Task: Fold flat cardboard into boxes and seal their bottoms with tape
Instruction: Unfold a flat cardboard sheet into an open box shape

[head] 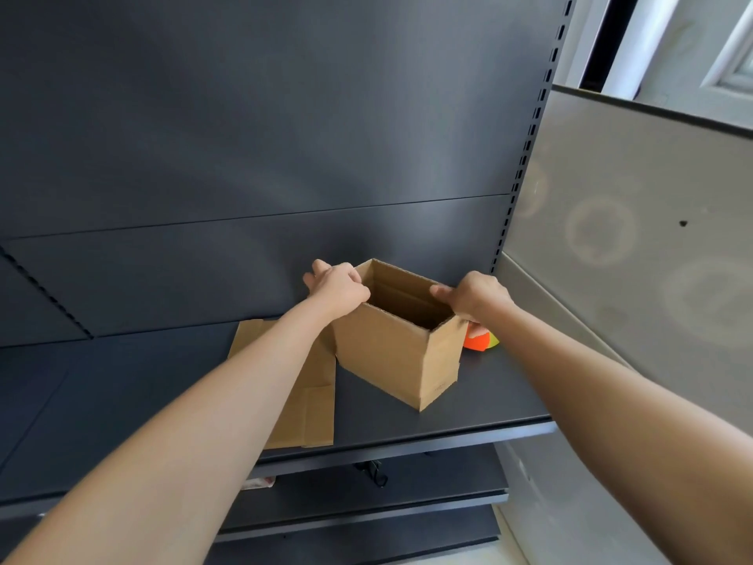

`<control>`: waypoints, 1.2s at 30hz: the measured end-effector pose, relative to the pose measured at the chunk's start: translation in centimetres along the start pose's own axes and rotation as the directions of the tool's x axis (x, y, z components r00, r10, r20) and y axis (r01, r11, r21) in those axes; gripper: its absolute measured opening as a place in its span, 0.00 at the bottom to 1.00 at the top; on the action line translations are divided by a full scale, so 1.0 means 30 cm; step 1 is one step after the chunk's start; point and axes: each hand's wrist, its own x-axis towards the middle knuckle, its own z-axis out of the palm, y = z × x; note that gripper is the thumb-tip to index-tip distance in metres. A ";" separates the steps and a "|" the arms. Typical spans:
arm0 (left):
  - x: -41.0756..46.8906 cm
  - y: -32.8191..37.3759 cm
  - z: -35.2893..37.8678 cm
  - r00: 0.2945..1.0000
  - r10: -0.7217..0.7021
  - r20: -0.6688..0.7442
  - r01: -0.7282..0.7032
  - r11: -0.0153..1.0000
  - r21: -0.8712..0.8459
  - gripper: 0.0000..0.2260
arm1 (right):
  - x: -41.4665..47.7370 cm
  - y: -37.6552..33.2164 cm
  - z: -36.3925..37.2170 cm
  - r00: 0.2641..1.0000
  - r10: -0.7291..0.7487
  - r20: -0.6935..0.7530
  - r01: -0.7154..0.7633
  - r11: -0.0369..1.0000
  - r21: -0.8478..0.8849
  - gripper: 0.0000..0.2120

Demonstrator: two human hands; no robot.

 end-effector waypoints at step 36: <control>-0.066 -0.029 0.021 0.940 0.066 0.334 0.062 0.931 -0.359 0.29 | 0.115 0.174 -0.028 0.947 -0.155 0.283 -0.077 0.744 0.664 0.19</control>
